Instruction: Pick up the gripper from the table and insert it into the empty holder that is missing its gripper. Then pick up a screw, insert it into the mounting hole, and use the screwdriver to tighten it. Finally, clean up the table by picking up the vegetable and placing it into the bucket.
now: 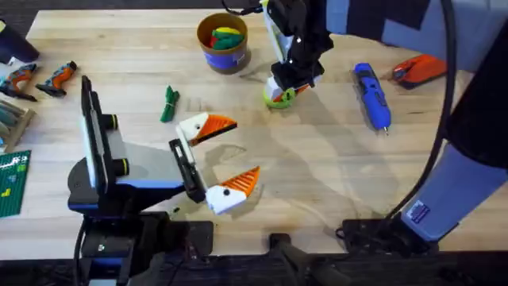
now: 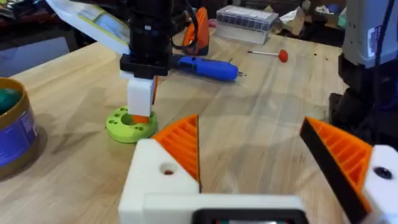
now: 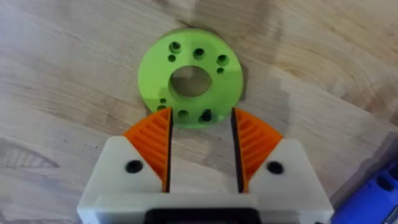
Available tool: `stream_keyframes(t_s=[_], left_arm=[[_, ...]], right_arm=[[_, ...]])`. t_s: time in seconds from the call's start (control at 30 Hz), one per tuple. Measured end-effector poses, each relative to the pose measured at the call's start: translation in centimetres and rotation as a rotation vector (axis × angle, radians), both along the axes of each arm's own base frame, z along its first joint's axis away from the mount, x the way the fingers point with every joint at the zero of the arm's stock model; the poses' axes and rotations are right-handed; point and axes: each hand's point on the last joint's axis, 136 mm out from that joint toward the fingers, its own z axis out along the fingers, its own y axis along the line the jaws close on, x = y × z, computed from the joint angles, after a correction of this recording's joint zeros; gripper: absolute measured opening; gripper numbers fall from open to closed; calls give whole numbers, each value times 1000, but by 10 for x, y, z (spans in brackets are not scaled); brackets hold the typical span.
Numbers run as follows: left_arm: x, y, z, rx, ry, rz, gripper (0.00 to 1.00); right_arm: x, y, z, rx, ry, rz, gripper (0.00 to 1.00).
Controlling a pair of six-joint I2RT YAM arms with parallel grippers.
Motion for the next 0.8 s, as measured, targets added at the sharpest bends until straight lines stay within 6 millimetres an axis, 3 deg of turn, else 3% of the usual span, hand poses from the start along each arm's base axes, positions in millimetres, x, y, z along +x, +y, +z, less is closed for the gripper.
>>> stream_keyframes(t_s=[0.37,0.67,0.8], left_arm=[[0,0,0,0,0,0,985],[0,0,0,0,0,0,985],[0,0,0,0,0,0,985]], right_arm=[[-1,2,0,0,0,5,387],[2,3,0,6,-11,5,381],[1,3,-3,2,-4,5,297]])
